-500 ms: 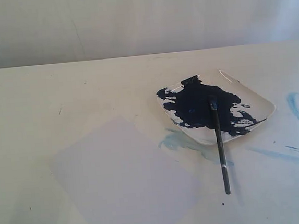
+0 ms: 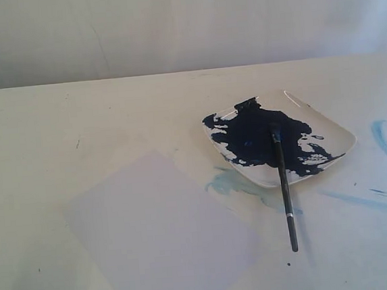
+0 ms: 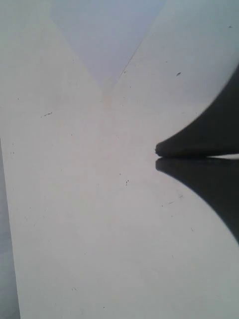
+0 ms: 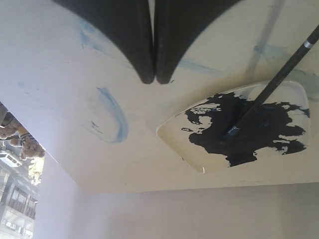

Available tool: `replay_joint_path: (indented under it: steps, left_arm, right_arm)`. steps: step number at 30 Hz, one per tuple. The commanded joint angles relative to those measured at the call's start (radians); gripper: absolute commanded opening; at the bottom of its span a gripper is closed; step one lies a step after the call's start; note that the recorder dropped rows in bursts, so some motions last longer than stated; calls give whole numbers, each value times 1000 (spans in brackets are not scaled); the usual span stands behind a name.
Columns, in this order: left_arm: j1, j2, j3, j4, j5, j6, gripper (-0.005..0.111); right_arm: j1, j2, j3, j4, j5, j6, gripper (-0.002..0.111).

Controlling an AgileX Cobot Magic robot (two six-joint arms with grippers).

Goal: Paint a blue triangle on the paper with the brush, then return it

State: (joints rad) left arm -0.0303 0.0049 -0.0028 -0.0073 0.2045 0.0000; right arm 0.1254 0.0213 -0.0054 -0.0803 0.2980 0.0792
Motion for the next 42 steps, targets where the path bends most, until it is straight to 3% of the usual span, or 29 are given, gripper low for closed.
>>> replay_joint_path:
  steps: [1, 7, 23, 26, 28, 30, 36, 39, 42]
  left_arm:
    - [2, -5, 3, -7, -2, 0, 0]
    - [2, -5, 3, -7, -2, 0, 0]
    - [2, -5, 3, -7, -2, 0, 0]
    - [2, -5, 3, -7, -2, 0, 0]
    - [2, -5, 3, -7, -2, 0, 0]
    - [2, -5, 3, -7, -2, 0, 0]
    - [2, -5, 3, -7, -2, 0, 0]
    - [2, -5, 3, -7, -2, 0, 0]
    - [2, -5, 3, -7, -2, 0, 0]
  right_arm:
    - [-1, 4, 5, -2, -7, 3, 0]
    - [-1, 4, 5, 4, -92, 3, 0]
    - [-1, 4, 5, 4, -762, 46, 0]
    - [-1, 4, 5, 2, -833, 191, 0]
    - [-1, 9, 0, 21, -736, 199, 0]
    - [-1, 54, -74, 80, -496, 175, 0]
    - [-1, 479, -440, 73, -116, 58, 0]
    - [-1, 783, -683, 102, 197, -146, 0]
    - [7, 1039, -896, 224, 485, -540, 0]
